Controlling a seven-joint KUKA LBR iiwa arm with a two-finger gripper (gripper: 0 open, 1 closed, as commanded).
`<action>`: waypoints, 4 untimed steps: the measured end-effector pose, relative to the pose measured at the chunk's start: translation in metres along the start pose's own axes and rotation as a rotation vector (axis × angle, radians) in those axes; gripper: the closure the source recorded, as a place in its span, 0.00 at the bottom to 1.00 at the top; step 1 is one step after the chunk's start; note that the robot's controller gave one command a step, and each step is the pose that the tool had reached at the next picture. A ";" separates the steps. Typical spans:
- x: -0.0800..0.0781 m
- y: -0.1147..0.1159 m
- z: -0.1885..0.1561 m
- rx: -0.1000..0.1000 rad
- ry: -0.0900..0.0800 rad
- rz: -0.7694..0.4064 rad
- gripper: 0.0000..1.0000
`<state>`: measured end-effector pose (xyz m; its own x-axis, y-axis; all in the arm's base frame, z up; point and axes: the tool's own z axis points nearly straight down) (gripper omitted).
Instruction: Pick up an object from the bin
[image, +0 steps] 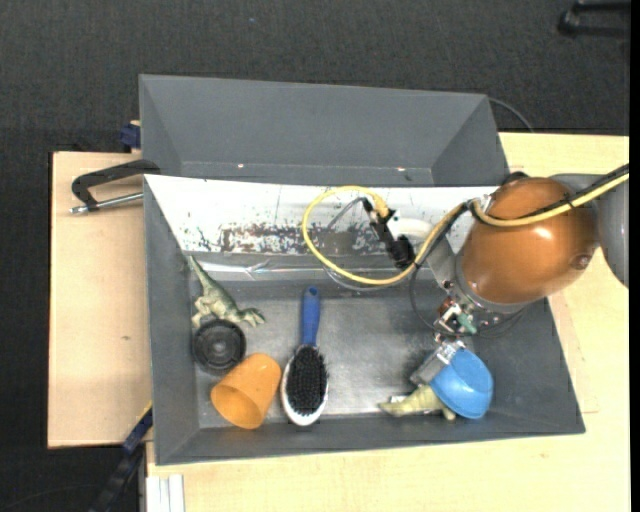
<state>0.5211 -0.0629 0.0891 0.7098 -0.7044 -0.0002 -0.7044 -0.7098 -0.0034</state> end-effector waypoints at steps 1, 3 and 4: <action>-0.011 0.031 0.013 0.007 -0.001 -0.778 0.00; -0.016 -0.019 0.000 -0.007 -0.007 -0.720 0.00; -0.016 -0.020 -0.003 -0.004 -0.004 -0.721 1.00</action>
Offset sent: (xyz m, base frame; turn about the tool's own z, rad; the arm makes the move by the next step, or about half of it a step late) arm -0.0303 -0.0180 -0.0136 -0.7815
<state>0.5239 -0.0370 0.0921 0.9981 -0.0607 -0.0029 -0.0607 -0.9982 -0.0004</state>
